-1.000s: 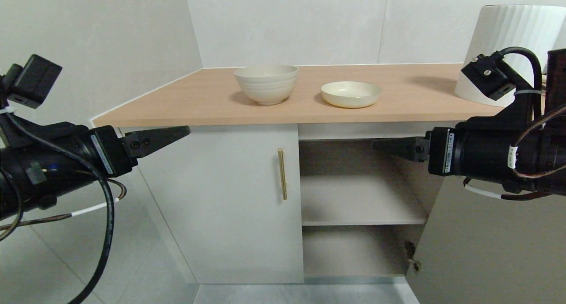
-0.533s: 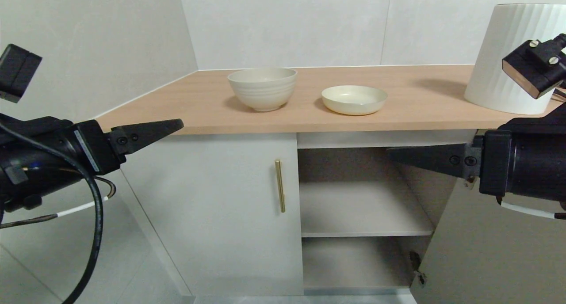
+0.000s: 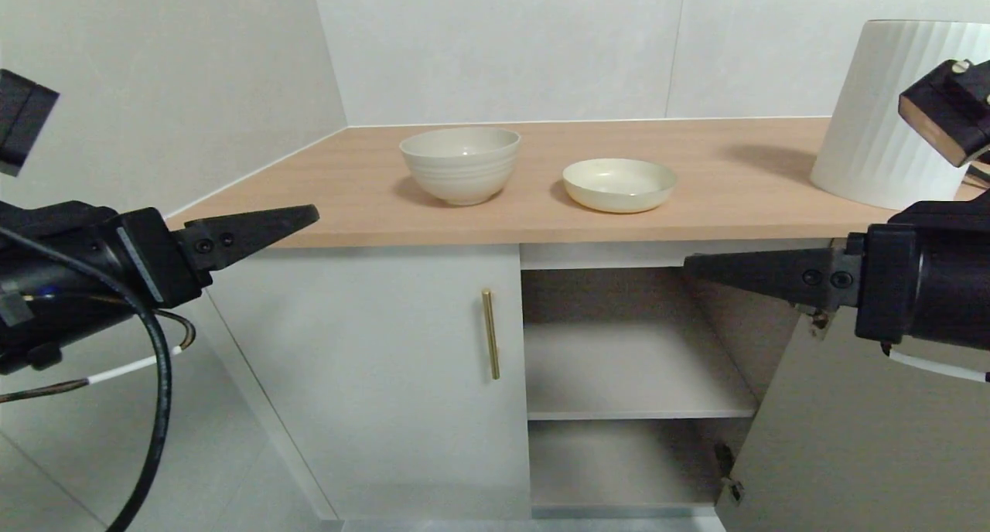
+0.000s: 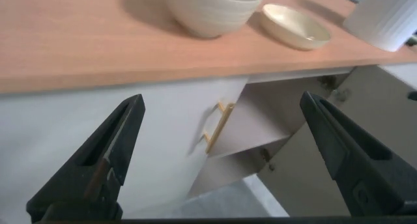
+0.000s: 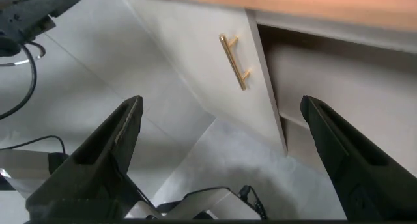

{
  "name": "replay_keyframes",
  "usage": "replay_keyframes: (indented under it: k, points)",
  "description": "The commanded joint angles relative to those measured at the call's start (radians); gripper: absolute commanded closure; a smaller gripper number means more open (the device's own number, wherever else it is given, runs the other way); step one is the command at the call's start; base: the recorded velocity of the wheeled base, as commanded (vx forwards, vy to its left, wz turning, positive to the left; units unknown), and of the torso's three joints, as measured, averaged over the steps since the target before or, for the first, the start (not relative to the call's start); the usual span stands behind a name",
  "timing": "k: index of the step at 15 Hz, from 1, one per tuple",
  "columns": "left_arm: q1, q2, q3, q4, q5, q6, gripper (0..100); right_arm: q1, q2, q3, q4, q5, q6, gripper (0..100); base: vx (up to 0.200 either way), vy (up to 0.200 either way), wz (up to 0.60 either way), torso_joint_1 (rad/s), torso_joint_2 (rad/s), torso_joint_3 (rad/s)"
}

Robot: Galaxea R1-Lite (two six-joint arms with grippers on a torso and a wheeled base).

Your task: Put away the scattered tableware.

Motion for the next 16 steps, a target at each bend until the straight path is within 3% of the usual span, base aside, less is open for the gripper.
replay_keyframes:
  k: [1,6,8,10,12,13,14,15,16]
  points:
    - [-0.011,0.02,-0.001,-0.002,0.0,0.0,0,-0.002,0.011,-0.001,0.0,0.0,-0.007,0,0.0,0.0,0.0,0.105,-0.18,-0.3]
    - [-0.068,0.133,-0.047,0.001,0.001,0.0,0,-0.009,0.068,-0.01,-0.045,0.003,-0.012,0,0.0,0.0,0.0,0.126,-0.52,-0.309]
    - [-0.075,0.212,-0.112,0.006,0.006,-0.002,0,-0.04,0.123,-0.023,-0.092,0.003,-0.013,0,0.0,0.0,0.0,0.173,-0.47,-0.308]
    - [-0.075,0.288,-0.207,0.067,0.017,-0.011,0,-0.083,0.172,-0.021,-0.135,0.002,-0.055,0,0.0,0.0,0.0,0.137,-0.37,-0.237]
    - [-0.075,0.31,-0.241,0.135,0.02,-0.028,0,-0.094,0.192,-0.027,-0.143,-0.009,-0.061,0,0.0,0.0,0.0,0.044,-0.12,-0.078]
    - [-0.075,0.337,-0.27,0.19,0.02,-0.043,0,-0.109,0.233,-0.086,-0.117,-0.07,-0.061,0,0.0,0.0,0.0,0.051,-0.04,-0.032]
    - [-0.075,0.35,-0.281,0.181,0.023,-0.08,0,-0.109,0.258,-0.121,-0.08,-0.141,-0.058,0,0.0,0.0,0.0,0.0,0.0,0.0]
    - [-0.075,0.356,-0.302,0.176,0.024,-0.132,0,-0.109,0.279,-0.156,-0.04,-0.208,-0.056,0,0.0,0.0,0.0,0.0,0.0,0.0]
    - [-0.075,0.371,-0.334,0.175,0.037,-0.204,0,-0.109,0.306,-0.19,-0.017,-0.256,-0.035,0,0.0,0.0,0.0,0.0,0.0,0.0]
